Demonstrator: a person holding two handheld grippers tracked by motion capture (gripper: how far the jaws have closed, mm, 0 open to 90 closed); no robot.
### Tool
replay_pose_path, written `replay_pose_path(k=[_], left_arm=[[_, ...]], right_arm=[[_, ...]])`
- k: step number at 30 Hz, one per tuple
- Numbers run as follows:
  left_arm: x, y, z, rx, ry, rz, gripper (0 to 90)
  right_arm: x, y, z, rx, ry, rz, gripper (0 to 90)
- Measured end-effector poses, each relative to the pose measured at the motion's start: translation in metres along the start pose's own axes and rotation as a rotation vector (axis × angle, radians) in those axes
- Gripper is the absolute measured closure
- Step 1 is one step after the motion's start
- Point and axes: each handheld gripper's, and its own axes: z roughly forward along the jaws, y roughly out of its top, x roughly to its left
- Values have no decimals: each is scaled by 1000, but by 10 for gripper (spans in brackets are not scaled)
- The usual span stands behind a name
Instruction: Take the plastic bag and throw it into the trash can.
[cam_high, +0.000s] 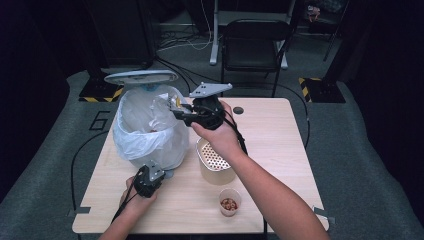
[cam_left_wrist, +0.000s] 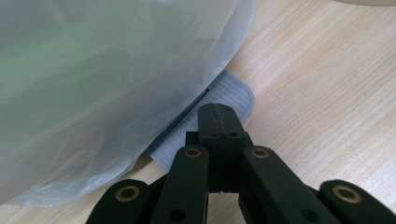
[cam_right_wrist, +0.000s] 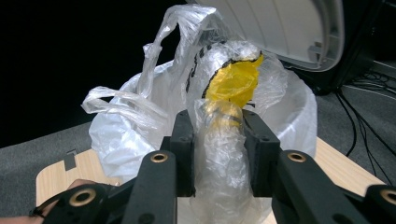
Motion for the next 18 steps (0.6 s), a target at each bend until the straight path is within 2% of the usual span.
replay_pose_path(k=[8, 14, 16, 17, 18], left_arm=[[0, 0, 0, 4, 4, 3, 900], [0, 0, 0, 4, 3, 4, 900], [1, 1, -2, 19, -9, 6, 900], [-1, 0, 0, -4, 19, 3, 900], [-1, 0, 0, -5, 11, -1, 900]], right_arm=[[3, 6, 21, 12, 16, 0, 695], [5, 12, 30, 9, 24, 1, 695], [6, 13, 34, 13, 29, 1, 696], [7, 14, 37, 20, 28, -5, 696], [8, 15, 39, 24, 28, -5, 696]])
